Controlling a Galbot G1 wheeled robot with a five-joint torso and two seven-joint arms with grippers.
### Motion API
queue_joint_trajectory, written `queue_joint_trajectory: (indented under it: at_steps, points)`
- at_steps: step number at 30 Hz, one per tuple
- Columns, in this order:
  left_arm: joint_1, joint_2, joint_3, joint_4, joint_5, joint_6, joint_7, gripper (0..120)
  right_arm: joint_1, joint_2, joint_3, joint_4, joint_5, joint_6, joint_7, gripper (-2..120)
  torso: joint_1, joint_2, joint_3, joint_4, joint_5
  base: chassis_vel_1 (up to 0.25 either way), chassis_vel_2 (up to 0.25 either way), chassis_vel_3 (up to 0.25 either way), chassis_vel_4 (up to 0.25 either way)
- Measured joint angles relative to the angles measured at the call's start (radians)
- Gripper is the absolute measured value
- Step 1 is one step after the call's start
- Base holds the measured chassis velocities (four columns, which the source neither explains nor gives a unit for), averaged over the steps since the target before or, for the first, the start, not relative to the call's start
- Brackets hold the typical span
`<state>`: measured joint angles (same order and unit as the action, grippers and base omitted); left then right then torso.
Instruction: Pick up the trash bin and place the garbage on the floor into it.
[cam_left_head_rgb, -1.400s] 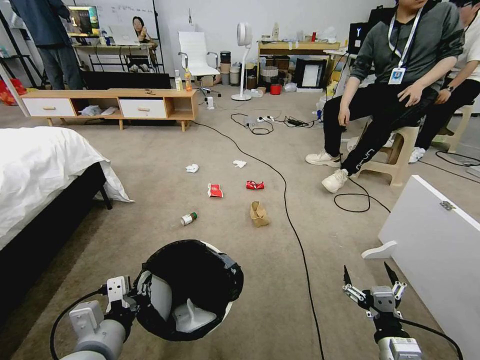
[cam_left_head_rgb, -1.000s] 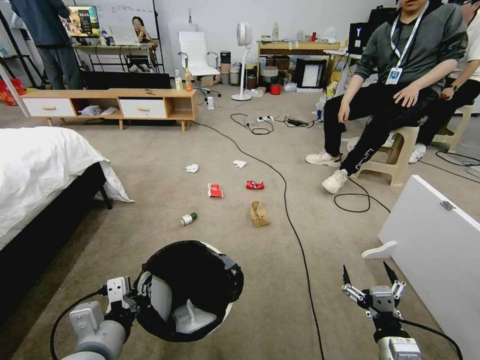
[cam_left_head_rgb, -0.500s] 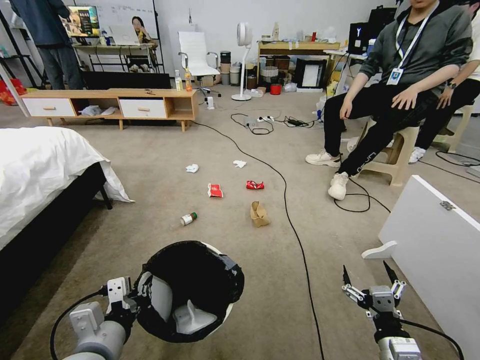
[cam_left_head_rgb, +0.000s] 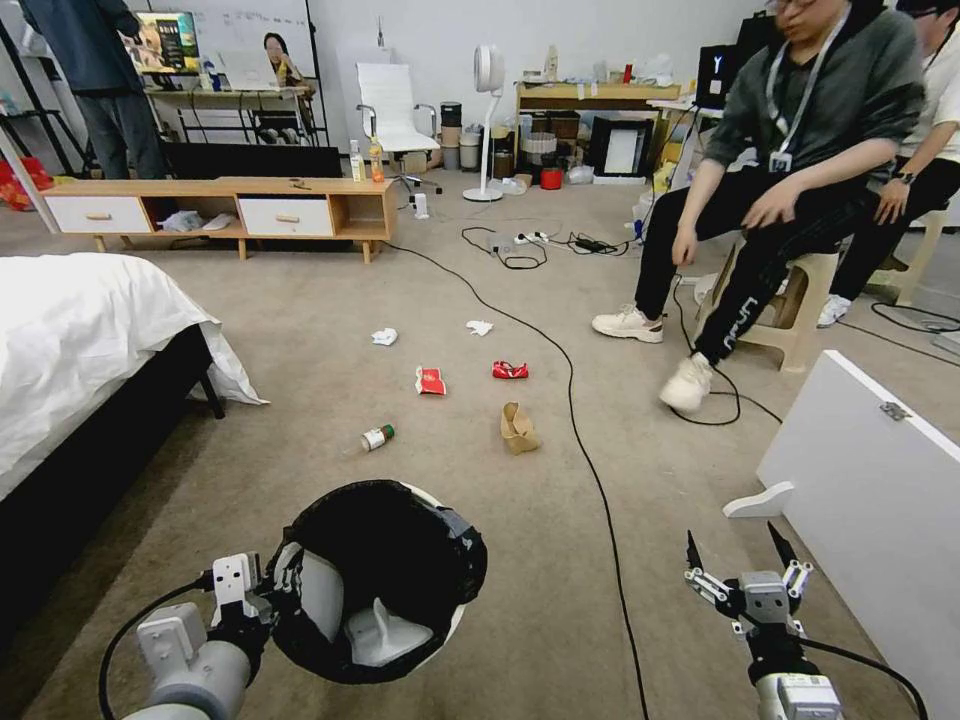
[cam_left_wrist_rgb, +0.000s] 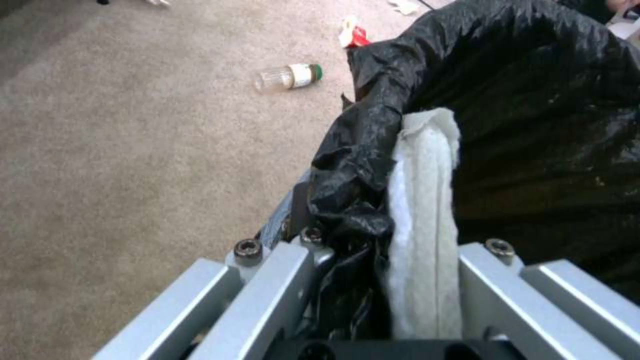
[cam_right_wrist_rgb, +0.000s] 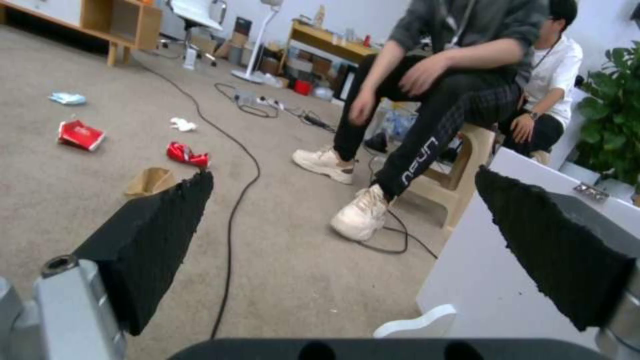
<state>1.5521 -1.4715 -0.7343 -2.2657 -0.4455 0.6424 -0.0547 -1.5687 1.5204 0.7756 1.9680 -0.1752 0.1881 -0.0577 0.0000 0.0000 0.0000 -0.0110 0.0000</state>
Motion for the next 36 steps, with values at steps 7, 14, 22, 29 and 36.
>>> queue_joint_trajectory:
  at_steps: [7,14,22,29,36]
  points:
    - [0.0,0.0,0.0,0.001,0.0,0.0,0.0,7,0.0,0.001,0.0,-0.001,0.001,0.001,0.001,100,0.0,0.0,0.0,0.0,0.0,0.0,0.0,0.0,0.0]
    - [0.002,-0.002,0.0,0.002,0.002,-0.003,0.001,7,0.001,0.0,0.0,-0.001,0.001,0.001,0.001,100,0.0,0.0,0.0,0.0,0.0,0.0,0.0,0.0,0.0]
    - [0.003,-0.003,0.001,0.002,0.003,-0.005,0.003,7,0.002,0.001,0.001,-0.002,0.001,0.001,0.002,100,0.0,0.0,0.0,0.0,0.0,0.0,0.0,0.0,0.0]
    - [0.002,-0.003,0.002,0.003,0.004,-0.005,0.003,7,0.002,0.002,0.002,-0.004,0.001,0.002,0.003,100,0.0,0.0,0.0,-0.0001,0.0,-0.054,0.052,0.051,-0.053]
    - [0.001,-0.003,0.002,0.005,0.004,-0.005,0.003,7,0.004,0.002,0.002,-0.006,0.0,0.003,0.005,100,0.0,0.0,0.0,0.0,0.0,-0.059,0.057,0.056,-0.065]
